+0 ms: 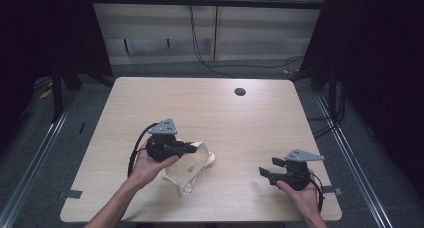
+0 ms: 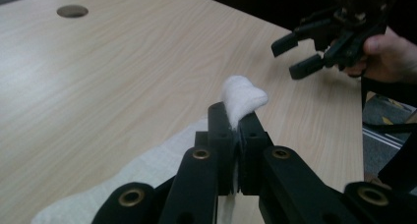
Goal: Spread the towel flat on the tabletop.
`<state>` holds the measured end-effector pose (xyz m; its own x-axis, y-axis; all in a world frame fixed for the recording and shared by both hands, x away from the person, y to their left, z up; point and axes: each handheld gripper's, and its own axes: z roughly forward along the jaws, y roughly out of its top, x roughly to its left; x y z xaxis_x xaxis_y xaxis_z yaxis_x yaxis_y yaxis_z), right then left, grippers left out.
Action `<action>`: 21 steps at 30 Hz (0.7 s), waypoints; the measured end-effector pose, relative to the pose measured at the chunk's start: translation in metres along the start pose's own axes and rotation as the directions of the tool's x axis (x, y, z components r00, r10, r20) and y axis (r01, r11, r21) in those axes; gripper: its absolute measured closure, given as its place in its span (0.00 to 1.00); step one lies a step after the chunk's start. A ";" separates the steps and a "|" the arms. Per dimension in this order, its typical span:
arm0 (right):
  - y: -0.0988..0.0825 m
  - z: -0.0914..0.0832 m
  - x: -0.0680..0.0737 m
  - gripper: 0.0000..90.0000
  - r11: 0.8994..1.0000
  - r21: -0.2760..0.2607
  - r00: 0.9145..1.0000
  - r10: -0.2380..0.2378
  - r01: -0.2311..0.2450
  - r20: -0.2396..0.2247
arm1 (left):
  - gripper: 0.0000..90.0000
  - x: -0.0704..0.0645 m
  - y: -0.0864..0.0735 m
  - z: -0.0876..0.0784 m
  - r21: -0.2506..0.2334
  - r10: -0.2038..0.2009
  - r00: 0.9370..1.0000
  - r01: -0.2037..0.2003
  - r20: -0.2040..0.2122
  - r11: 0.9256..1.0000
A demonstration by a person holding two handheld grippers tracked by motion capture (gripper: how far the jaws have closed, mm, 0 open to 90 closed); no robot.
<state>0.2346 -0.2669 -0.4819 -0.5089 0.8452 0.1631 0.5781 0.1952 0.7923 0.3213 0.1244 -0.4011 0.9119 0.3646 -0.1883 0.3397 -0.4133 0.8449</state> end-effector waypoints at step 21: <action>0.022 0.050 0.079 0.74 0.982 0.057 0.938 -0.156 0.182 -0.310 | 0.97 0.064 -0.041 -0.026 -0.063 -0.188 0.971 0.180 -0.150 0.982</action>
<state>0.2393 -0.1704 -0.4810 -0.7650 0.6082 0.2118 0.5112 0.3734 0.7741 0.3600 0.1864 -0.4346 0.7869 0.5565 -0.2667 0.4836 -0.2877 0.8266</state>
